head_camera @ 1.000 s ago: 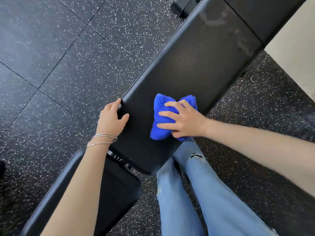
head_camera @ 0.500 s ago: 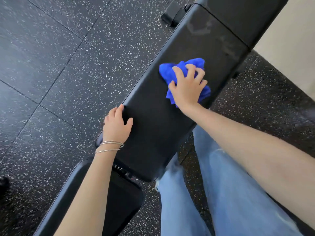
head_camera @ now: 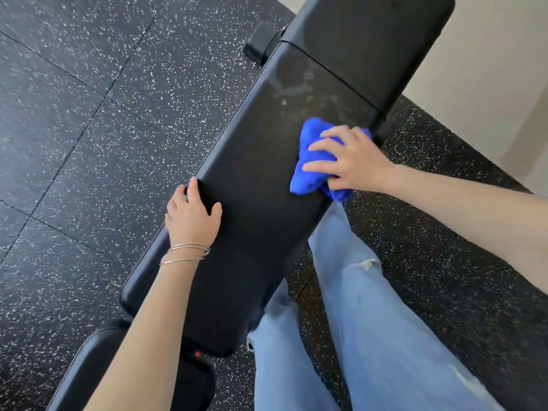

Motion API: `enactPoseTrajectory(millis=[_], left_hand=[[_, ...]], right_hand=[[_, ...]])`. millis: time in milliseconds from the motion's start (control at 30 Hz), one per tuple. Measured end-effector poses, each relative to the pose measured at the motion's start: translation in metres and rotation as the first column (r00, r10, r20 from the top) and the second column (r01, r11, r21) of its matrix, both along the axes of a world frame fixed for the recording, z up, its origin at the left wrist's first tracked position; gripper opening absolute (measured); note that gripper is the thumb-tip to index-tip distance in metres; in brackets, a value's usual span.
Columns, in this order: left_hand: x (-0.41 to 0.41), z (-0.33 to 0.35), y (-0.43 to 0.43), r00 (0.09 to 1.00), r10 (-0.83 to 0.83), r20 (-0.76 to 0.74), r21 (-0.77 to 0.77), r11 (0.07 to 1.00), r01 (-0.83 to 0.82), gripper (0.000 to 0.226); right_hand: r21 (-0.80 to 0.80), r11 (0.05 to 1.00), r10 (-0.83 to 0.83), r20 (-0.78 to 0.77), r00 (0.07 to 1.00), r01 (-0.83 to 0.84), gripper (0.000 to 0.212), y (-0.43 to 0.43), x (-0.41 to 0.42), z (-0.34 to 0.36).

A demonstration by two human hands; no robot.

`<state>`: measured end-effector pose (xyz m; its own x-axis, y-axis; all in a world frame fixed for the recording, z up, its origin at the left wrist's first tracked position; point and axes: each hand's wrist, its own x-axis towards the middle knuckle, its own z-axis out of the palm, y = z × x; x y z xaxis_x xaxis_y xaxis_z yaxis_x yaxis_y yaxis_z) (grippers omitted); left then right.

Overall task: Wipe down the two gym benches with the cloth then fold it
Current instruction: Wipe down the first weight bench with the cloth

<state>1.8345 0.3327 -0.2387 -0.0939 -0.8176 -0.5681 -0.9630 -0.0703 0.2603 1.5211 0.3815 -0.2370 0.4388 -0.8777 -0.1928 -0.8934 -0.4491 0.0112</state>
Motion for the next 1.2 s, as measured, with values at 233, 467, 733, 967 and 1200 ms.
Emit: enactPoseTrajectory(millis=[233,467,733,967,1200], left_hand=[[-0.045,-0.004,-0.022,0.995,0.077,0.06,-0.007,0.997,-0.077,0.074],[-0.083,-0.008,-0.047,0.994,0.084,0.077,-0.018,0.996,-0.083,0.081],[-0.122,-0.008,-0.063,0.996,0.063,0.059,-0.043,0.997,-0.061,0.084],[-0.124,-0.01,-0.067,0.992,0.112,0.052,-0.03,0.993,-0.111,0.083],[-0.13,-0.007,-0.071,0.98,0.192,0.045,-0.026,0.981,-0.191,0.078]], right_hand=[[0.013,0.463,-0.883,0.096,0.459,0.886,0.037,-0.022,0.014,-0.006],[-0.015,0.909,-0.411,0.136,0.901,0.417,0.042,0.003,0.016,-0.005],[-0.018,0.989,-0.15,-0.04,0.988,0.149,0.034,-0.017,-0.055,-0.012],[-0.031,0.946,-0.319,0.068,0.945,0.321,0.032,-0.11,-0.015,-0.005],[-0.124,0.929,-0.315,0.228,0.921,0.348,0.031,-0.135,-0.013,-0.004]])
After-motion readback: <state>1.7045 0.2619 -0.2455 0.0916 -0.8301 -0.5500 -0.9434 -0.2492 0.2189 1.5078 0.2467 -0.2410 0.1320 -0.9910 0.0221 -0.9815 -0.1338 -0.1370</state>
